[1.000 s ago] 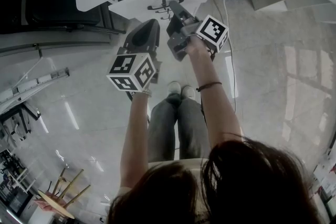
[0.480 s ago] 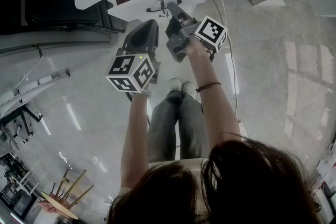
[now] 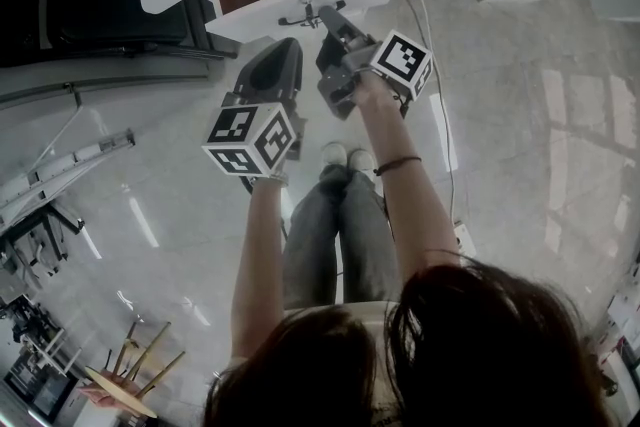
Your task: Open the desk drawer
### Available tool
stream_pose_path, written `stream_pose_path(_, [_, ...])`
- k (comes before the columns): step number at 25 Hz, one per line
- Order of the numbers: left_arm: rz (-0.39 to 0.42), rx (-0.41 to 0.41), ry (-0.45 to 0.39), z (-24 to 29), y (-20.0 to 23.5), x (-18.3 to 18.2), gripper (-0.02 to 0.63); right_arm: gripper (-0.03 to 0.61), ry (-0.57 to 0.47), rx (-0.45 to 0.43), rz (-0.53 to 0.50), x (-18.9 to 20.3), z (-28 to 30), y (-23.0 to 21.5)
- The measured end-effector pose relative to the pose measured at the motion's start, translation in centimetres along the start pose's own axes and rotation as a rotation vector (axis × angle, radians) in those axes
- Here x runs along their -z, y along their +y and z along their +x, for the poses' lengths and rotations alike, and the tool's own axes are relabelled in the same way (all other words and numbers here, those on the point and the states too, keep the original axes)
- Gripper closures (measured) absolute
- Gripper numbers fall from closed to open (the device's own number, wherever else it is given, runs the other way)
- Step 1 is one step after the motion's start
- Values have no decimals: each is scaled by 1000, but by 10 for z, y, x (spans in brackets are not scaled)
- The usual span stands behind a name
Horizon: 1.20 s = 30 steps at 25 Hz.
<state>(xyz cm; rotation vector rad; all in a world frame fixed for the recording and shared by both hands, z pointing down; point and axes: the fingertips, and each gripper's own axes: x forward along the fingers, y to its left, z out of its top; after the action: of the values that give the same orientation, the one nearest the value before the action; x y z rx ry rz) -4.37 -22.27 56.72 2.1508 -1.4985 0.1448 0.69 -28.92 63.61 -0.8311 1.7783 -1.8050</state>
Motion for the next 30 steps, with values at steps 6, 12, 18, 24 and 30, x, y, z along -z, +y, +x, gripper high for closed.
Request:
stream_pose_path(6, [5,7,5,-22,-15,18,614,553,-10,-13,2,14,-26,-2])
stream_pose_path(12, [3,10,10,-23,-16,19,614,552,-10,-11,4,15,-28,-1])
stream_pose_path(18, [2,9,10,-23,-16,20,614,553,-4,-5,1,16,-31,-4])
stream_pose_path(24, [0,10,9,-22,-17,18,614,553,0,-9,6,18,-32,-4])
stream_pose_path(30, [2,7,8,-23,-18,20,615,554,3,-8,10,19,-33,-6])
